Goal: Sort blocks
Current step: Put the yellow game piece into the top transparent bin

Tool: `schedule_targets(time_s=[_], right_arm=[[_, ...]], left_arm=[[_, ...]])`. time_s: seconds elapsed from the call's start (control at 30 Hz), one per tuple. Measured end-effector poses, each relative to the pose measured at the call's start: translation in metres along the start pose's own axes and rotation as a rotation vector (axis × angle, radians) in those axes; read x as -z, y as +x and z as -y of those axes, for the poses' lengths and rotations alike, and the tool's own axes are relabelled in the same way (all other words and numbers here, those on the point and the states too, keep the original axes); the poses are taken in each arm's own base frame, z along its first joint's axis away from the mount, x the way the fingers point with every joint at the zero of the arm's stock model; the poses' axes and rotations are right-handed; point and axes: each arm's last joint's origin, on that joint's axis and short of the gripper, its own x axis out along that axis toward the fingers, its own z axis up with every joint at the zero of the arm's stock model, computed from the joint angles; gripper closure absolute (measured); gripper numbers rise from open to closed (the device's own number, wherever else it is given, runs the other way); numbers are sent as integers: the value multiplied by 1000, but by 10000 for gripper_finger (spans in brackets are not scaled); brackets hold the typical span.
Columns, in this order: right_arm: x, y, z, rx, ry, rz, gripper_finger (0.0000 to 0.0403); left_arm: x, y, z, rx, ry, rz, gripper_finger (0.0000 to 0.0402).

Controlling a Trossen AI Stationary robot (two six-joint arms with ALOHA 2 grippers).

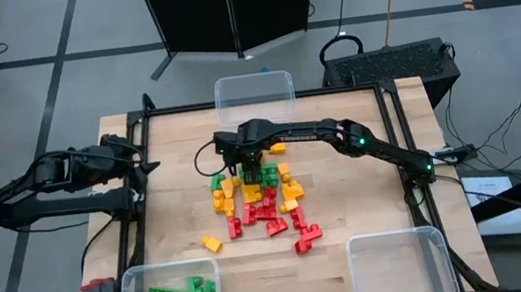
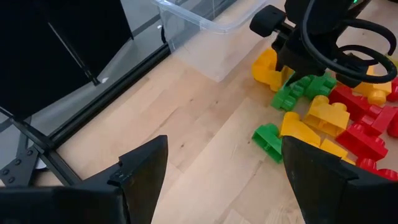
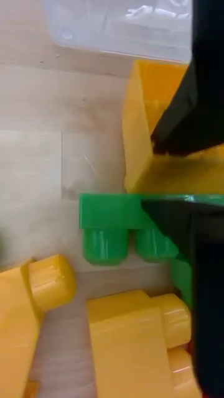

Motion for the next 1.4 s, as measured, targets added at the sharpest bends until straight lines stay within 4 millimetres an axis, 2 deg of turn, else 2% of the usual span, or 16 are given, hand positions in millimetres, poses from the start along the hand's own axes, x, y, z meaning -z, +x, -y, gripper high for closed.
schedule_targets(time_s=[0.17,0.4,0.6,0.9,1.13,1.3,1.4], right_arm=[[0,0,-1,-2,20,-6,392],[2,-1,-5,-9,19,-32,396],[2,-18,-13,-15,-2,-9,399],[1,-73,-21,-32,1,115,401],[4,-150,-36,-117,-35,350,402],[9,-208,-26,-88,-21,586,402],[12,-224,-7,-12,28,668,402]], left_arm=[[0,0,0,0,-1,0,114],[0,0,0,0,-5,0,114],[0,0,0,0,-5,1,114],[0,0,0,0,-5,1,114],[0,0,0,0,-5,1,114],[0,0,0,0,-4,1,114],[0,0,0,0,-4,1,114]])
